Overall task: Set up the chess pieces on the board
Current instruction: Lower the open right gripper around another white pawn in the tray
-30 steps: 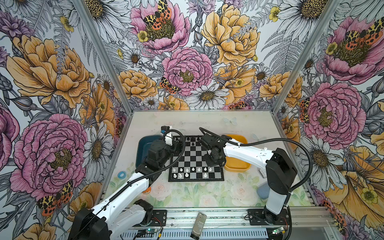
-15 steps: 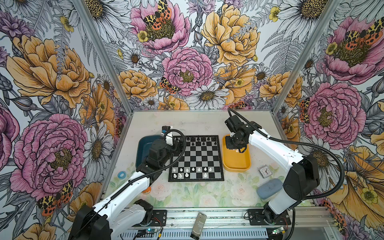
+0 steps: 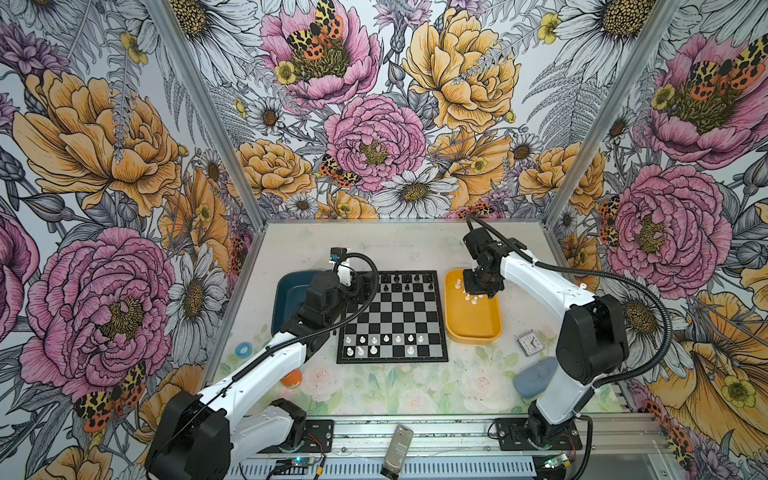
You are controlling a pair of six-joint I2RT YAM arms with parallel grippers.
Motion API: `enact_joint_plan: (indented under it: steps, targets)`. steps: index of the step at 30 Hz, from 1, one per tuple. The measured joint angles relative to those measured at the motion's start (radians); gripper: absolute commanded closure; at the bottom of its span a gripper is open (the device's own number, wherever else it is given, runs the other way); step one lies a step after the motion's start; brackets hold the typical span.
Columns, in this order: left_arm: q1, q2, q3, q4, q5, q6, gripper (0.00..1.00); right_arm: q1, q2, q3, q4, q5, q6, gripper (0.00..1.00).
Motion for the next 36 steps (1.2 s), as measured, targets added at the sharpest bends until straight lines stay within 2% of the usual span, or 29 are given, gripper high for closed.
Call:
enact_joint_plan:
  steps: [13, 36]
  targets:
    - [0.006, 0.029, 0.004, 0.000, 0.000, 0.000, 0.14, -0.009, 0.137, 0.040, 0.036, -0.025, -0.055, 0.78]
    - [0.006, 0.035, 0.004, 0.001, 0.000, 0.000, 0.14, -0.029, 0.254, 0.122, 0.050, -0.008, -0.146, 0.78]
